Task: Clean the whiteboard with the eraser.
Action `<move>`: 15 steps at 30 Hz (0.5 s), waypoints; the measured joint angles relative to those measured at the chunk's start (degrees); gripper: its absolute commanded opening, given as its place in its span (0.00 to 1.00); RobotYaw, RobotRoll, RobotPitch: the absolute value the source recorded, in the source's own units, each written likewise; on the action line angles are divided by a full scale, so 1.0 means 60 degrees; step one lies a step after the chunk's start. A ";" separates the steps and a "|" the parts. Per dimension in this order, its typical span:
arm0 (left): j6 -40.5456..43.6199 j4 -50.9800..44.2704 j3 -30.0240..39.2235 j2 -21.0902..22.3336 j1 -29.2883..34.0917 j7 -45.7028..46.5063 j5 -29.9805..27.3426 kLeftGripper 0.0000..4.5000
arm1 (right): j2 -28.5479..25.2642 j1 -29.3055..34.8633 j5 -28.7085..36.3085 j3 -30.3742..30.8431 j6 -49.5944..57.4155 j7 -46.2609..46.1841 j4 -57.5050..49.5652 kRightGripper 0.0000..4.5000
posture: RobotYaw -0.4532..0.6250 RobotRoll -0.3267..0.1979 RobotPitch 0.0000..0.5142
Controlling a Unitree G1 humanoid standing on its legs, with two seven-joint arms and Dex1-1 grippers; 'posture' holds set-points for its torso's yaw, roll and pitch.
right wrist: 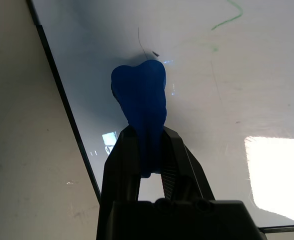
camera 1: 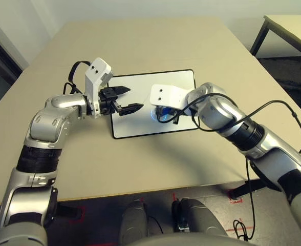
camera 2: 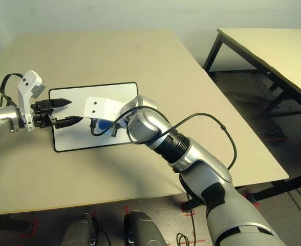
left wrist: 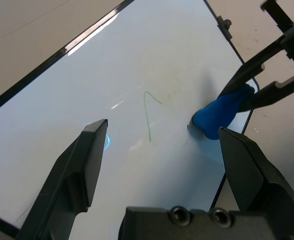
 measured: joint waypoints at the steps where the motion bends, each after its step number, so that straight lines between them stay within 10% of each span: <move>1: 0.0001 -0.0001 0.0000 -0.0002 -0.0001 0.0001 0.0001 1.00 | 0.0069 -0.0137 0.0010 -0.0004 -0.0052 -0.0014 0.0263 0.13 | 0.41 0.62 0.17; 8: 0.0004 0.0001 -0.0001 0.0118 0.0001 -0.0081 0.0010 1.00 | 0.0450 -0.1107 0.0014 -0.0688 -0.1254 -0.0618 0.2137 0.13 | 0.42 0.62 0.17; 15: 0.0028 0.0011 0.0142 0.0418 0.0011 -0.0091 0.0010 1.00 | 0.0195 0.0163 -0.0040 -0.0223 -0.1096 -0.0360 0.0579 0.13 | 0.44 0.62 0.18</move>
